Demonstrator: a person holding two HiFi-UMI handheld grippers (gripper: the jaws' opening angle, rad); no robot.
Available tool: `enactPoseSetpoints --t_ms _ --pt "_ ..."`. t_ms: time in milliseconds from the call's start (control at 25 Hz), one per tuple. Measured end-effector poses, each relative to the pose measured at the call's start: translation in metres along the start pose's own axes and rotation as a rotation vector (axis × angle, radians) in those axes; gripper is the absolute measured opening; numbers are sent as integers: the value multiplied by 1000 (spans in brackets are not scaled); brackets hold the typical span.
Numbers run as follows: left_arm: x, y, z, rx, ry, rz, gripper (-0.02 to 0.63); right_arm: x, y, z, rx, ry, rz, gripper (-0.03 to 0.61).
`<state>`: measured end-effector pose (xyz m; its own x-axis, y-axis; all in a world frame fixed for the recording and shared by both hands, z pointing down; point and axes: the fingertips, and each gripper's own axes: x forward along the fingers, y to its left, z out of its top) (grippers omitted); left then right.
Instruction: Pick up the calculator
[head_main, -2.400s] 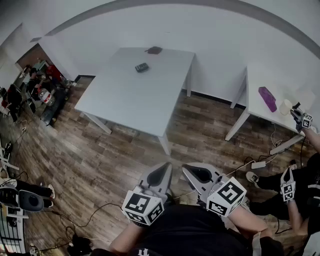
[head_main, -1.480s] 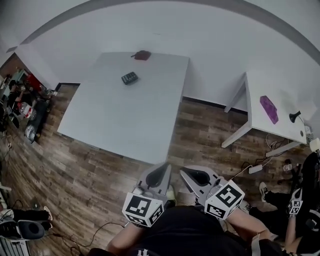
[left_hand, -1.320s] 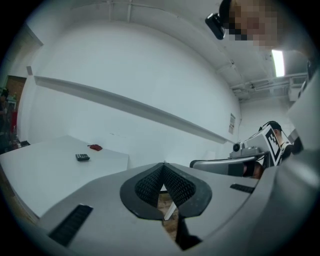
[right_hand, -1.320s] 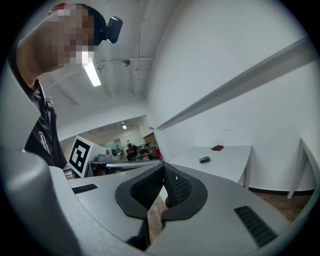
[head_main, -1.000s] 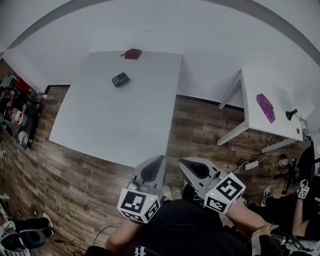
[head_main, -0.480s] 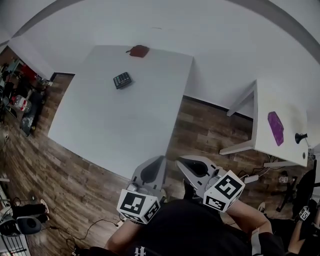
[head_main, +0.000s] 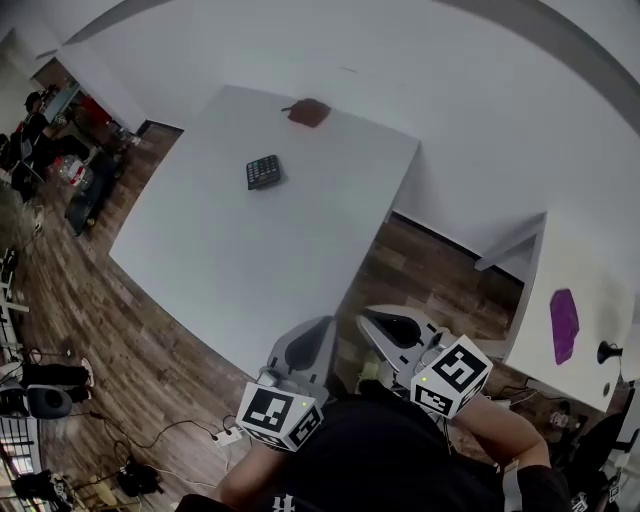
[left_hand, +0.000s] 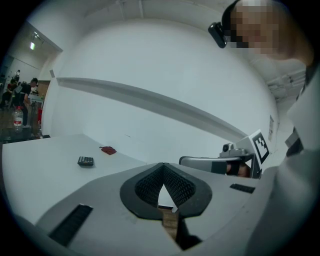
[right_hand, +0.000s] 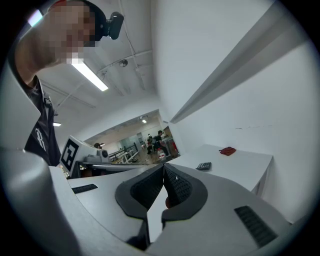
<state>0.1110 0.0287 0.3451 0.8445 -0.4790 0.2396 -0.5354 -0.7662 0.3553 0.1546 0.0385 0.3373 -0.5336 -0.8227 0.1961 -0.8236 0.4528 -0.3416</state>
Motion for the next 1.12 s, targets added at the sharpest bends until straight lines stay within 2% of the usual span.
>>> enactPoseSetpoints --t_ms 200,440,600,920,1120 --pt "18 18 5 -10 0 72 6 26 -25 9 -21 9 64 12" --pt "46 56 9 -48 -11 106 6 83 -67 8 -229 77 72 12" --pt "62 86 16 -79 -39 135 6 126 -89 7 -310 139 83 12" --pt "106 189 25 -44 -96 261 6 232 -134 -15 -342 214 153 12" --pt "125 253 22 -80 -123 330 6 299 -163 -39 -365 259 164 12"
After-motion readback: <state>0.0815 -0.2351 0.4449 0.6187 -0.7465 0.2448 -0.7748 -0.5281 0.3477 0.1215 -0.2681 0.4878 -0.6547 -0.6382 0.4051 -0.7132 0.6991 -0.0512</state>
